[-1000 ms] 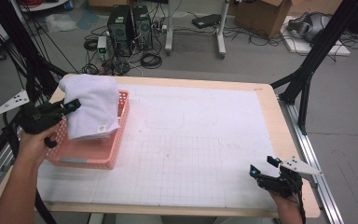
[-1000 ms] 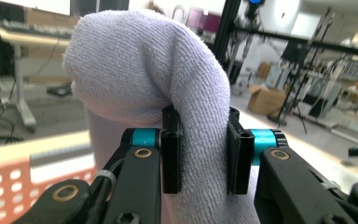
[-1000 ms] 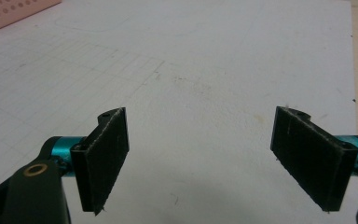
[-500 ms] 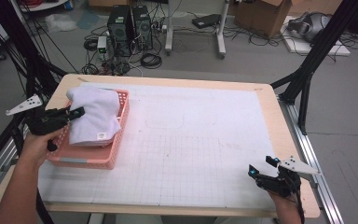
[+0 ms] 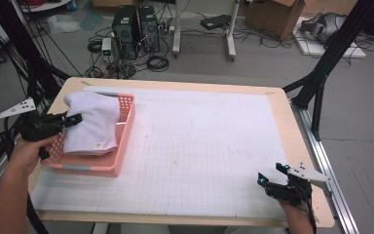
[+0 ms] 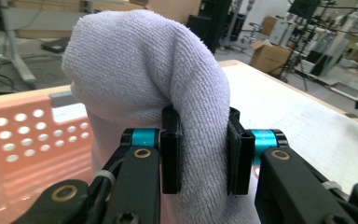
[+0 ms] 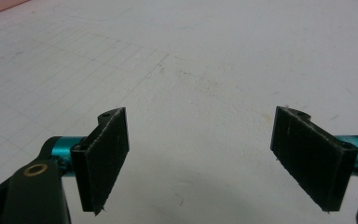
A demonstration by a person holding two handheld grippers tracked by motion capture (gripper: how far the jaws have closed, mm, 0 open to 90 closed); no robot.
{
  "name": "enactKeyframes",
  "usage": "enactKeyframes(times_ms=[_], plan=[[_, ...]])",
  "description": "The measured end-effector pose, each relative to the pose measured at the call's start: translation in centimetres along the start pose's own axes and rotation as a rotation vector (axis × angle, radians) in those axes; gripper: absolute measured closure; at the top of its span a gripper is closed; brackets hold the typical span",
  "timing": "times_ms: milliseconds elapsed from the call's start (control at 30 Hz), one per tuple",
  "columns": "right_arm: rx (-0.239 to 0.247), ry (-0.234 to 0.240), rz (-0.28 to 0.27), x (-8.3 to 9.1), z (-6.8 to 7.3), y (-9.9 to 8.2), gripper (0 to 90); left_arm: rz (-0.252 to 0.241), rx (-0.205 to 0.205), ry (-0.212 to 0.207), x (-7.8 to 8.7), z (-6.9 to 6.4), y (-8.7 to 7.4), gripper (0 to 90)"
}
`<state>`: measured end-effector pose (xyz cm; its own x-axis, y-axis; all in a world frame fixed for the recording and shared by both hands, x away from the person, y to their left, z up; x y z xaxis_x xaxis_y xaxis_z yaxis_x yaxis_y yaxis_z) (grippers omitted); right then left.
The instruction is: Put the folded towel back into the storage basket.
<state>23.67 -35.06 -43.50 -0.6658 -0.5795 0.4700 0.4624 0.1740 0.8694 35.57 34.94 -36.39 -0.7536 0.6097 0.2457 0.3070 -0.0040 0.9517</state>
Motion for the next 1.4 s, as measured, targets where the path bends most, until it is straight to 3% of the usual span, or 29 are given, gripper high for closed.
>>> enactKeyframes(times_ms=[167,267,433,567,700,767,867,933,1000,1033,1167,1267,1400], plan=[[0.001,-0.005,0.005,0.0,0.0,-0.1,18.3,-0.004,-0.025,-0.062,-0.5,-0.6,0.0,71.8],[0.005,-0.005,0.008,0.0,0.0,-0.1,18.3,0.024,-0.041,-0.062,-1.0,-0.6,-0.2,71.0],[0.004,-0.006,0.015,-0.1,0.1,-0.1,18.3,0.098,-0.021,0.024,-1.8,-0.2,-0.7,68.7],[0.014,-0.009,0.022,-0.1,0.0,-0.2,18.3,0.198,-0.01,0.124,-2.6,-0.2,-0.7,65.5],[0.015,-0.008,0.022,-0.1,0.1,-0.2,18.3,0.287,0.024,0.222,-3.2,0.0,-0.8,53.6],[0.014,-0.007,0.024,-0.1,0.1,-0.2,18.3,0.282,0.015,0.292,-3.0,0.1,-0.5,49.3],[0.013,-0.006,0.025,-0.2,0.1,-0.2,18.3,0.213,0.02,0.451,-1.9,0.5,0.4,42.1],[0.012,-0.005,0.026,-0.1,0.1,-0.2,18.3,0.172,0.003,0.532,-1.0,0.4,1.0,41.6],[0.014,-0.005,0.026,-0.2,0.1,-0.2,18.3,0.132,0.02,0.555,-0.4,0.0,1.2,40.7],[0.012,-0.004,0.029,-0.2,0.1,-0.2,18.3,0.13,0.023,0.542,-0.4,-0.2,1.1,40.6],[0.019,-0.002,0.031,-0.4,0.1,-0.1,18.3,0.219,0.002,0.51,-1.7,-1.3,0.0,39.1],[0.019,0.002,0.033,-0.5,0.3,-0.1,18.3,0.273,-0.02,0.538,-3.3,-1.9,-0.7,38.6],[0.024,0.002,0.031,-0.5,0.2,-0.1,18.3,0.414,-0.033,0.562,-5.6,-2.1,-1.9,39.8]])
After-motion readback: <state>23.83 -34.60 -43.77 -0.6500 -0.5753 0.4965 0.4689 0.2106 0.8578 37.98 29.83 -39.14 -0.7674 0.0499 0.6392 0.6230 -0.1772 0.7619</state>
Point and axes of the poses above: each handheld gripper's, and its own axes: x roughly backward along the jaws, y roughly out of its top, z roughly to its left, the point moved 1 cm from there along -x, roughly forward along the jaws, and after that the axes turned 11 degrees about y, right-handed, at the moved point
